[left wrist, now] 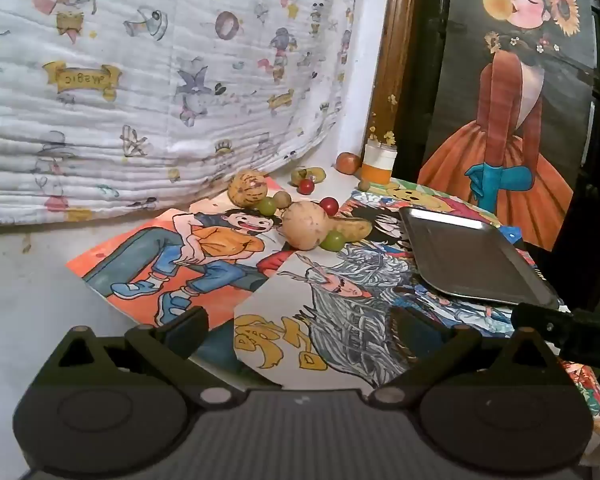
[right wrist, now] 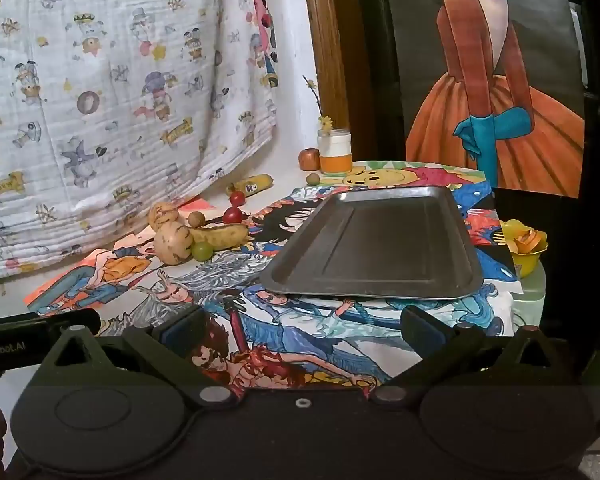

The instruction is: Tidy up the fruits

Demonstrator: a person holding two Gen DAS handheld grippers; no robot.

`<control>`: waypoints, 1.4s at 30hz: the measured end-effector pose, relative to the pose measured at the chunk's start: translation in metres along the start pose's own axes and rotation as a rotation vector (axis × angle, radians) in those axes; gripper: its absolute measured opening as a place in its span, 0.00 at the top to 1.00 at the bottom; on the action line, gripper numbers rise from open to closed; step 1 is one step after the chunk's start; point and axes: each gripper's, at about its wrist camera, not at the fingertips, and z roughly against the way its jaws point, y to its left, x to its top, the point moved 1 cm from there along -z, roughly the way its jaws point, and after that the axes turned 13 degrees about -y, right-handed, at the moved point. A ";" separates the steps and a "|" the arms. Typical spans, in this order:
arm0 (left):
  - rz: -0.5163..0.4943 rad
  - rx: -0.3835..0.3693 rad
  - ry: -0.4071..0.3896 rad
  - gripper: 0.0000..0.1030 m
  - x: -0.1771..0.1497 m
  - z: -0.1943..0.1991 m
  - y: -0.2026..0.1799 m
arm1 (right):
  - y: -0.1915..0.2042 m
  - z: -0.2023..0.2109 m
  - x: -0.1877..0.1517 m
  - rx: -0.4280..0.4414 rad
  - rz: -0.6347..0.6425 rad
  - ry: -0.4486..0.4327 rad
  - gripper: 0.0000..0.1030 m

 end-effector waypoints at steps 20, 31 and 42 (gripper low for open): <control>0.005 -0.002 0.010 0.00 -0.003 0.000 -0.003 | -0.001 -0.002 -0.001 -0.002 -0.003 -0.006 0.00; 0.007 -0.004 0.012 0.00 -0.003 0.000 -0.005 | -0.001 -0.001 -0.002 -0.002 -0.004 -0.004 0.00; 0.007 -0.003 0.013 0.00 -0.003 0.000 -0.004 | -0.001 -0.003 -0.002 -0.002 -0.006 -0.001 0.00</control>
